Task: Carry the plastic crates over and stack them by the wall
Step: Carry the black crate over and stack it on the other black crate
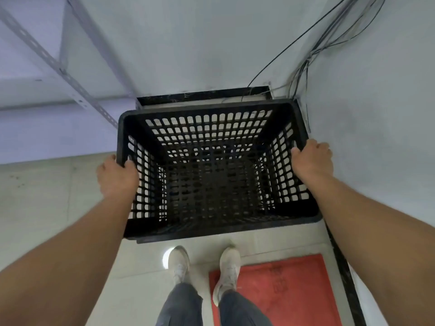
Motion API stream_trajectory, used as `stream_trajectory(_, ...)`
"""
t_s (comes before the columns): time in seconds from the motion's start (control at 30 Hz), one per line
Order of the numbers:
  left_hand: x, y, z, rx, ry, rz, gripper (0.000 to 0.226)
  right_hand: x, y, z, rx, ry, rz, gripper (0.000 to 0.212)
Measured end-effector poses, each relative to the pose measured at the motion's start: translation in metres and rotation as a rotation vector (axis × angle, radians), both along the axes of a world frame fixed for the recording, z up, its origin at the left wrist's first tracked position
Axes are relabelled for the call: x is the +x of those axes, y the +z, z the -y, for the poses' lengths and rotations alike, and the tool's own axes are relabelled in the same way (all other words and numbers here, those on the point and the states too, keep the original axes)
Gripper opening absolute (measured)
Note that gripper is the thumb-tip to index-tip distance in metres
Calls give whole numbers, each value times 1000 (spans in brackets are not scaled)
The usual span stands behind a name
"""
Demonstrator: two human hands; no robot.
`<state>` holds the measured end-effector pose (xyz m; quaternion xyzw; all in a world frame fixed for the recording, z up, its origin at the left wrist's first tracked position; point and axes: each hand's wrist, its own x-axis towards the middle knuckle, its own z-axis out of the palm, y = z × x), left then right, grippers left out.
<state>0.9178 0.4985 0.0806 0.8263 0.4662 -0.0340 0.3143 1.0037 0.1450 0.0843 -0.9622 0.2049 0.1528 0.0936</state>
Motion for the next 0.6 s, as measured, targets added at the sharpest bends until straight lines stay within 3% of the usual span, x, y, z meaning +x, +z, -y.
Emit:
stream_trajectory(0.1, -13, 17, 25, -131, -62, 95, 53, -17, 13, -8, 32, 41, -16, 54)
stream_trajectory(0.27, -38, 51, 55, -319, -79, 77, 51, -43, 43, -10, 84, 57, -18, 54)
stream_trajectory(0.6, -84, 119, 84, -442, -136, 81, 49, -109, 95, -16, 414, -80, 124, 42)
